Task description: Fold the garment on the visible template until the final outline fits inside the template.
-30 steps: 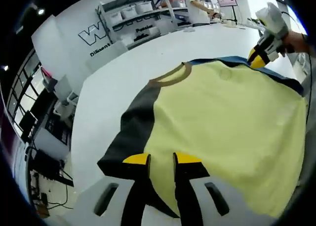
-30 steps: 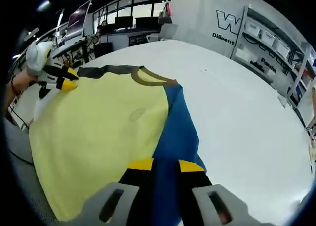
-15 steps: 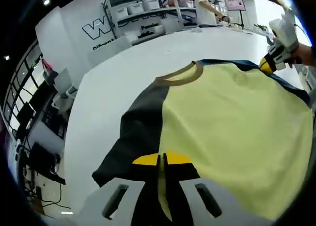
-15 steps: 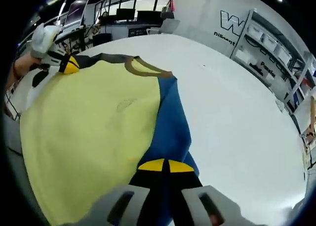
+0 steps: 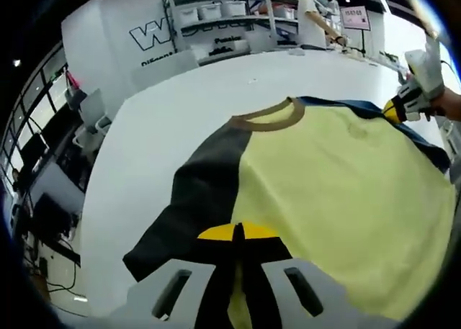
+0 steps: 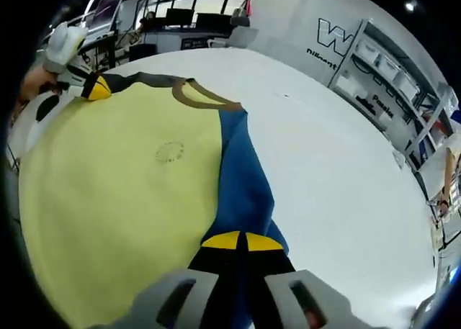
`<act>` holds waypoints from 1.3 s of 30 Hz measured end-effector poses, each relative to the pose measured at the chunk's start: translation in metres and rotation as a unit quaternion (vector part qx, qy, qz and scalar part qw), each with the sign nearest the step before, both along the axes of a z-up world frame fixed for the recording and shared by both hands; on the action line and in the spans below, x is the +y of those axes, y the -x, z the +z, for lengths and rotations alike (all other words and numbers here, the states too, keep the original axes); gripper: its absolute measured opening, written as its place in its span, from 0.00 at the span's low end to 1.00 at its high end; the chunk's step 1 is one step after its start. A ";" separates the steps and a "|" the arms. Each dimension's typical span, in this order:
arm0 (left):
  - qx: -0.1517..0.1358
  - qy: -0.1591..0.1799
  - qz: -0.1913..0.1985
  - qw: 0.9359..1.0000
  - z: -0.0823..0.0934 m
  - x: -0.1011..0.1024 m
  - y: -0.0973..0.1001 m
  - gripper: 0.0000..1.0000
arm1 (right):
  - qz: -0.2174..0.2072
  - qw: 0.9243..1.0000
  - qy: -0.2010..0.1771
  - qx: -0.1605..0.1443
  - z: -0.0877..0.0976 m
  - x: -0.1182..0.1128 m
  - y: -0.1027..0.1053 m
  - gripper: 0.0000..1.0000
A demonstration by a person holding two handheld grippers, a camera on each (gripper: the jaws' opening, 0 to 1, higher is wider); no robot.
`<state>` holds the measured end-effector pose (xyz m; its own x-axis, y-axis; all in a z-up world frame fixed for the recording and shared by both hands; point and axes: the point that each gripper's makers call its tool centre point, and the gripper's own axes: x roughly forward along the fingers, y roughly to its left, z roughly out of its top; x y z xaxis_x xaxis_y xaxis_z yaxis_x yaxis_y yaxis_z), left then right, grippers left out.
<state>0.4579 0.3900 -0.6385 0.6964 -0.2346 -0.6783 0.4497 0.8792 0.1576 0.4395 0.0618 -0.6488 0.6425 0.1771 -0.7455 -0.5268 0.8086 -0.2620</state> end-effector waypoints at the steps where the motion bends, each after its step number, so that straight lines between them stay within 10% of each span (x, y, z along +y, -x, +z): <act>1: 0.000 0.000 -0.001 1.000 0.000 -0.001 -0.001 0.00 | 0.000 1.000 0.001 -0.002 0.000 -0.001 -0.003 0.00; 5: 0.038 0.099 0.020 0.994 -0.003 -0.020 -0.003 0.00 | -0.002 1.000 -0.001 -0.005 0.001 -0.006 -0.010 0.00; 9: 0.007 0.027 -0.006 1.000 -0.003 -0.019 -0.015 0.00 | 0.005 1.000 0.018 -0.013 0.000 -0.012 -0.021 0.00; 32: -0.040 0.000 -0.013 0.999 0.001 -0.037 -0.050 0.00 | 0.004 0.998 0.027 -0.049 0.003 -0.039 -0.064 0.00; 39: -0.037 0.002 -0.010 0.999 0.003 -0.037 -0.043 0.00 | -0.021 0.997 -0.043 -0.068 0.010 -0.044 -0.059 0.00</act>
<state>0.5007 0.3528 -0.6356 0.7395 -0.2512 -0.6246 0.4538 0.8713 0.1868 0.4981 0.0177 -0.6388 0.7449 0.2073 -0.6342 -0.4561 0.8520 -0.2572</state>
